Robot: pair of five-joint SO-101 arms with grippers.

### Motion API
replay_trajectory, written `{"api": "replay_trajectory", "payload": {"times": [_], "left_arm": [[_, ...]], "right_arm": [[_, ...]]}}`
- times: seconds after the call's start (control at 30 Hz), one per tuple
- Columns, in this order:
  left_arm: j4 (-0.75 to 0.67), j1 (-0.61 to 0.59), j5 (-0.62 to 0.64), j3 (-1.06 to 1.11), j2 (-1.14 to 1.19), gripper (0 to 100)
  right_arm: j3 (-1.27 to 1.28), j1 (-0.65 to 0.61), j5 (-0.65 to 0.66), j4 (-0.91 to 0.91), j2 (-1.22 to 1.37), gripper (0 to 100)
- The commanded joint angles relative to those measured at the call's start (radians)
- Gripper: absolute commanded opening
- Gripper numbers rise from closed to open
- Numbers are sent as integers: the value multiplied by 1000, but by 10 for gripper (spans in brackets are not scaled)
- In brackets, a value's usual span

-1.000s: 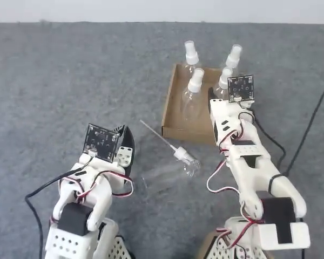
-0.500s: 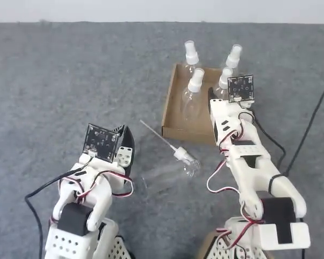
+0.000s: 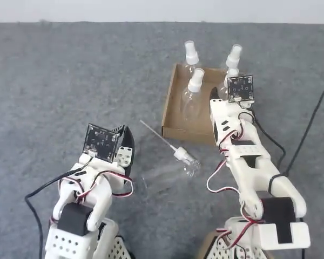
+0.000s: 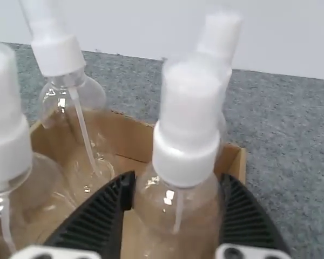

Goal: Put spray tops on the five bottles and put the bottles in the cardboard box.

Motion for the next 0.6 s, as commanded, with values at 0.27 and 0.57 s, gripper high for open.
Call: {"api": "replay_trajectory", "payload": {"times": [0.27, 0.57], "left_arm": [[-21, -6, -2, -10, -15, 11], [-21, -6, -3, -10, -15, 11]], "right_arm": [[-20, 4, 15, -16, -21, 181], [-20, 2, 61, -18, -21, 182]]}}
